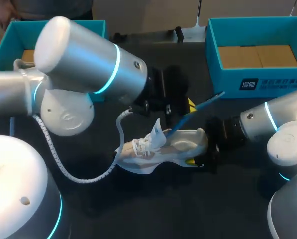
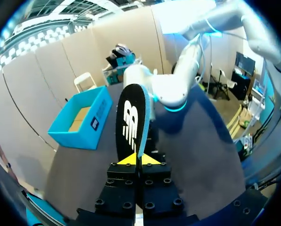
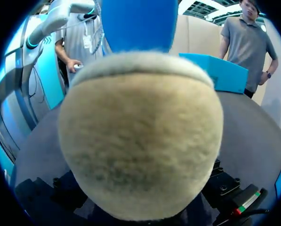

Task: Take the shoe out of the shoebox, open the shoe tongue, remove and reinsert the insole, then place the shoe into the shoebox

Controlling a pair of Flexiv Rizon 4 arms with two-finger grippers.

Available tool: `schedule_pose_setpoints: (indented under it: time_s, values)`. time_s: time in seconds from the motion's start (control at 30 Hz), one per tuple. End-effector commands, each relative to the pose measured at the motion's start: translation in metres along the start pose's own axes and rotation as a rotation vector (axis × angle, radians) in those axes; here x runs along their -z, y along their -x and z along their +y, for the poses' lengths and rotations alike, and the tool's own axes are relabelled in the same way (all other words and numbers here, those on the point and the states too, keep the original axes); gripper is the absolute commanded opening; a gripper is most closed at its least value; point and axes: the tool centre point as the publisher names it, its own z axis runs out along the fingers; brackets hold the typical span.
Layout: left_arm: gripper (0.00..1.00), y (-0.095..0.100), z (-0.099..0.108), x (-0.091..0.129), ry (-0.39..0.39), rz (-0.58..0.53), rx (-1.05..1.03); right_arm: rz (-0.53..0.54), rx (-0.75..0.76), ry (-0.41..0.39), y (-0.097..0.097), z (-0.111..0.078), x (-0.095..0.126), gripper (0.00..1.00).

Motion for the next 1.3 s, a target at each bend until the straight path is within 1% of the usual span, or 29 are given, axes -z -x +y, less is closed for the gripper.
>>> schedule_pose_setpoints:
  time_s: [0.03,0.1,0.13,0.2,0.27,0.37,0.5,0.6,0.67,0.77,0.9,1.03,1.07,1.1,1.3]
  values:
    - [0.00,0.002,-0.002,0.022,-0.049,0.024,0.003,-0.001,-0.001,-0.004,0.001,-0.001,-0.003,0.00]
    - [0.00,0.003,-0.007,0.029,-0.065,0.035,0.006,-0.001,-0.001,-0.004,0.001,-0.001,-0.003,0.00]
    - [0.00,0.005,-0.009,0.032,-0.086,0.049,0.001,-0.001,-0.001,-0.004,0.001,-0.001,-0.003,0.00]
    - [0.00,0.006,-0.013,0.038,-0.098,0.063,-0.002,-0.001,-0.001,-0.004,0.001,-0.001,-0.003,0.00]
    - [0.00,0.007,-0.018,0.045,-0.127,0.104,-0.007,-0.001,-0.001,-0.004,0.001,-0.001,-0.003,0.00]
    - [0.00,0.008,-0.024,0.054,-0.149,0.094,-0.010,-0.001,-0.001,-0.004,0.001,-0.001,-0.003,0.00]
    - [0.00,0.010,-0.035,0.067,-0.215,0.147,-0.022,-0.001,-0.001,-0.004,0.001,-0.001,-0.003,0.00]
    - [0.00,0.011,-0.042,0.074,-0.244,0.165,-0.032,-0.001,-0.001,-0.004,0.001,-0.001,-0.003,0.00]
    - [0.00,0.010,-0.045,0.077,-0.253,0.175,-0.036,-0.001,-0.001,-0.004,0.001,-0.001,-0.003,0.00]
    - [0.00,0.010,-0.049,0.081,-0.281,0.222,-0.035,-0.001,-0.001,-0.004,0.001,-0.001,-0.003,0.00]
    - [0.00,0.014,-0.054,0.088,-0.319,0.314,-0.015,-0.001,-0.001,-0.004,0.001,-0.001,-0.003,0.00]
    - [0.00,0.015,-0.058,0.096,-0.352,0.361,-0.005,-0.001,-0.001,-0.004,0.001,-0.001,-0.003,0.00]
    - [0.00,0.015,-0.059,0.098,-0.365,0.393,0.007,-0.001,-0.001,-0.004,0.001,-0.001,-0.003,0.00]
    - [0.00,0.017,-0.061,0.101,-0.387,0.448,0.002,-0.001,-0.001,-0.004,0.001,-0.001,-0.003,0.00]
    - [0.00,0.017,-0.061,0.101,-0.387,0.448,0.002,-0.001,-0.001,-0.004,0.001,-0.001,-0.003,0.00]
